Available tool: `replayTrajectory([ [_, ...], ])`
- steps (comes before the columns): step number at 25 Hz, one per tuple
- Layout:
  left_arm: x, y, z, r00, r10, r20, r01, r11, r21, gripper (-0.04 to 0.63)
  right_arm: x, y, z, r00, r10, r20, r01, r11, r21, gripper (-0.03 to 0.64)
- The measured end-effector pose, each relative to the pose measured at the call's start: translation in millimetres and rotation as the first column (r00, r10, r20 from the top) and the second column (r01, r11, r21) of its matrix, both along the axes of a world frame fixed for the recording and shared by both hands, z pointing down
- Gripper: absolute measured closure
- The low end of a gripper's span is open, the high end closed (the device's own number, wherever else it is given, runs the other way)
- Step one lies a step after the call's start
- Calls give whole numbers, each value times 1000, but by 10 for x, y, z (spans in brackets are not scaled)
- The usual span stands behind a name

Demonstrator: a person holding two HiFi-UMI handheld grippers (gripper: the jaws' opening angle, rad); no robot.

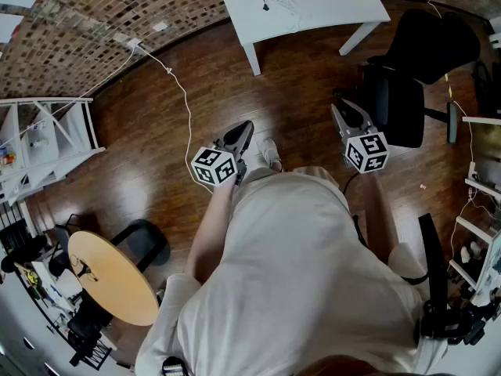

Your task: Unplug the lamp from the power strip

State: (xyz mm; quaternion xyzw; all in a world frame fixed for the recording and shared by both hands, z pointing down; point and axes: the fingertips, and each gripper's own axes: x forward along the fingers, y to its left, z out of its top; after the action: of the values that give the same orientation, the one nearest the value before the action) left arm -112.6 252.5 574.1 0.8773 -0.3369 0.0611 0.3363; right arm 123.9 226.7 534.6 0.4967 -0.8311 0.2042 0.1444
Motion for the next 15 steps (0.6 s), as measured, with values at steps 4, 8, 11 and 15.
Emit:
replayTrajectory([
  [4,-236,-288,32,1000,10,1,-10,1000,23,603,-263,-232,90,1000,1,4,-1,1000,13,554],
  [8,-310,-432,77,1000,19,5,-19,1000,19,603,-413,-315,160,1000,0,6,0,1000,4,554],
  [11,-244,-547,87,999,42,-11,-41,999,15,603,-418,-435,136,1000,8,-3,-8,1000,-2,554],
  [15,-94,-797,117,997,79,-10,-79,997,22,603,-388,-678,108,1000,10,2,-10,1000,-6,556],
])
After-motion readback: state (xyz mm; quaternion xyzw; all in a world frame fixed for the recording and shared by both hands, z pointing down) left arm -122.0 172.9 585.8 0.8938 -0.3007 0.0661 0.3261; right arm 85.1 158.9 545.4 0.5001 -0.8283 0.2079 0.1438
